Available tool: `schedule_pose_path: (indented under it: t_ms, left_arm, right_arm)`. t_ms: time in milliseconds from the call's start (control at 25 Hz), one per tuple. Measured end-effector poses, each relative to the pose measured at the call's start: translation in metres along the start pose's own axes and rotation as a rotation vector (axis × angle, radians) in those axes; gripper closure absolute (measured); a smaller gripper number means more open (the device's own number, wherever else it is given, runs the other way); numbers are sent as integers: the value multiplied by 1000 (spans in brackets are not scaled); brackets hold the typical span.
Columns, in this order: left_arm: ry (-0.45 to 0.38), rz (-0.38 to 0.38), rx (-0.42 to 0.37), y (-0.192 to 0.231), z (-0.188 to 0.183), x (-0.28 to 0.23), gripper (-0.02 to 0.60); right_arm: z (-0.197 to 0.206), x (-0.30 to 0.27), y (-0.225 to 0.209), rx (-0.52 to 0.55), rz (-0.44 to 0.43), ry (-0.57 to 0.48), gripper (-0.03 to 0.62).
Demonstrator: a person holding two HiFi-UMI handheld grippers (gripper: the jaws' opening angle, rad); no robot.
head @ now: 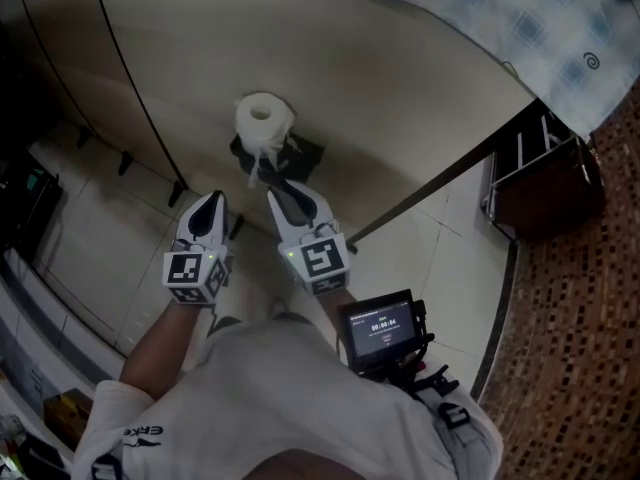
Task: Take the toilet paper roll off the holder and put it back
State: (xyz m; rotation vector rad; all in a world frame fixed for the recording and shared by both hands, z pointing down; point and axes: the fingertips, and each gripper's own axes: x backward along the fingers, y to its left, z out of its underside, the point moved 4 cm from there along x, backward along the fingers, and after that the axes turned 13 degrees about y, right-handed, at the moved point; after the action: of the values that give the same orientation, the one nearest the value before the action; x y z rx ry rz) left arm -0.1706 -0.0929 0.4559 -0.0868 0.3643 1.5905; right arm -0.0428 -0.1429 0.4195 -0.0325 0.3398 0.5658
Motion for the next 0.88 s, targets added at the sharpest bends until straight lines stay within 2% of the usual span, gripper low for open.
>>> schedule_pose_path:
  t_ms: [120,400,720,880]
  left_arm:
    - [-1,-3,-1,5,-6,-14,580]
    - [-9,42,-16,26,-22,-40,580]
    - [-14,94,-25,50,-29,-52,580]
    - [-12,100,-20,61,-27,-54,580]
  right_arm:
    - [-6,-12,-12,43,12,9,434]
    - [-22,-47,-31,38,64,45,262]
    - [-31,-84,-47,48,145,129,130]
    - [-29,-97,-52,91,183,224,95]
